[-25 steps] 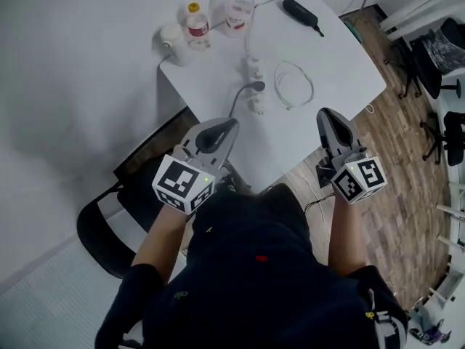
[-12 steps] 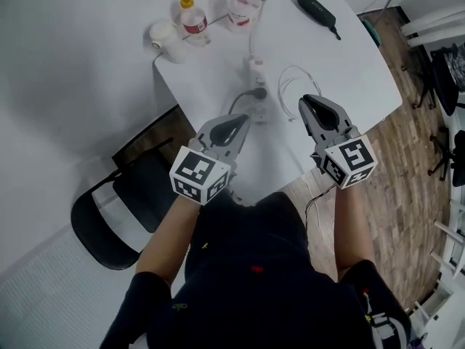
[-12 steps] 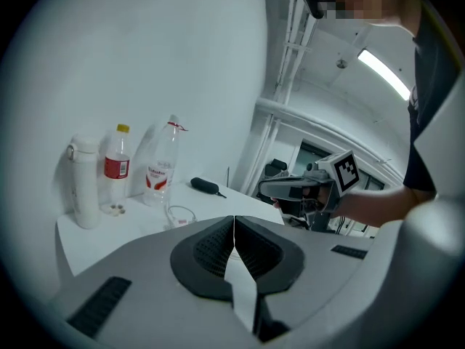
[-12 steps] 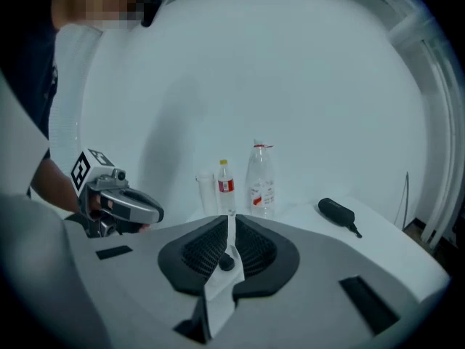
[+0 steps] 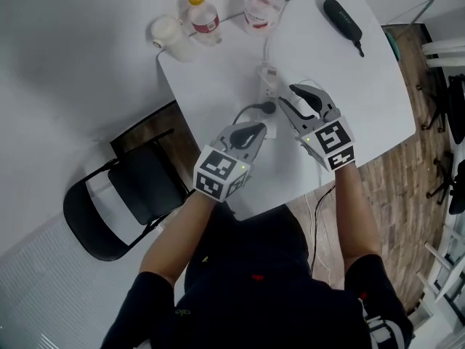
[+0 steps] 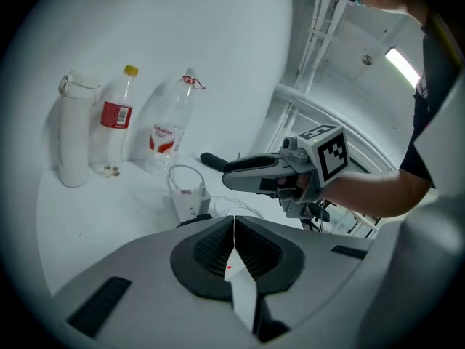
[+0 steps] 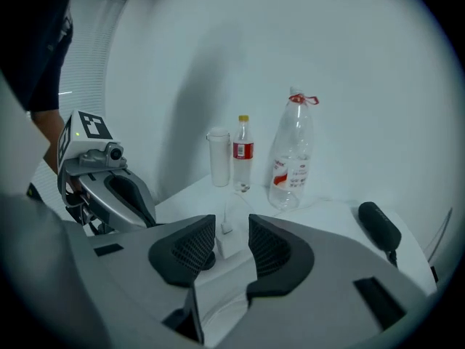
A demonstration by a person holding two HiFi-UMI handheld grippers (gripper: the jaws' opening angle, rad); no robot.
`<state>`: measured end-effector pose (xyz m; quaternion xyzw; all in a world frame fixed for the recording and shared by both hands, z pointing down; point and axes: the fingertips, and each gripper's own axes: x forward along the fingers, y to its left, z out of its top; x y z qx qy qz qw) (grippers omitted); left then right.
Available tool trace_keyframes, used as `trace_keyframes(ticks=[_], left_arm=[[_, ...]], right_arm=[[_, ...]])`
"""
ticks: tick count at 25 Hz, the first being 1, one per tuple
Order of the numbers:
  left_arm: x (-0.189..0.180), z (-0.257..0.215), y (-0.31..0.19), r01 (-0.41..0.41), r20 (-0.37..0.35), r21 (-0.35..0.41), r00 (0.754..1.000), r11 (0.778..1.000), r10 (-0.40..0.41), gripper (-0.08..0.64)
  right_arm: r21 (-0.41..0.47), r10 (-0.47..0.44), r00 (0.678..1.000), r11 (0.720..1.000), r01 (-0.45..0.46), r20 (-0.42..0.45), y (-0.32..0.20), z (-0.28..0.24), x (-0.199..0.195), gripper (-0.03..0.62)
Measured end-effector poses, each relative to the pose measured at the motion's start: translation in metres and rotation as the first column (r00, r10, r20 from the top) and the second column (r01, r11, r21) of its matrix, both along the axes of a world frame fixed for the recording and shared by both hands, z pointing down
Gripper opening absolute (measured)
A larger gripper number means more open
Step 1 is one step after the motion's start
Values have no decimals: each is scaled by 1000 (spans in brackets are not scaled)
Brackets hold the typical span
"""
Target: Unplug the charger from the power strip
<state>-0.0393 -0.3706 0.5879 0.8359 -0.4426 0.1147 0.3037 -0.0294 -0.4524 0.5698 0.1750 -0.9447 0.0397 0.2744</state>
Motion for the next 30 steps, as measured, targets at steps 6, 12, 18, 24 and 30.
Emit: trace_keyframes(ticks=[6, 12, 18, 24, 30], left_arm=[[6, 36, -3, -1, 43, -54, 999, 999, 4, 23], [9, 44, -5, 8, 49, -61, 999, 998, -5, 23], [8, 45, -5, 19, 15, -55, 1000, 998, -18, 23], [8, 46, -5, 19, 14, -55, 1000, 998, -18, 23], [3, 28, -6, 28, 53, -42, 998, 999, -26, 23]], right_arm=[[-35, -221, 966, 975, 218, -137, -2, 43, -19, 202], [-105, -307, 938, 950, 293, -160, -6, 62, -27, 207], [-112, -341, 930, 938, 327, -137, -3, 63, -30, 169], [-70, -296, 950, 954, 290, -95, -2, 52, -28, 166], [-76, -139, 990, 987, 142, 39, -3, 3, -9, 166]])
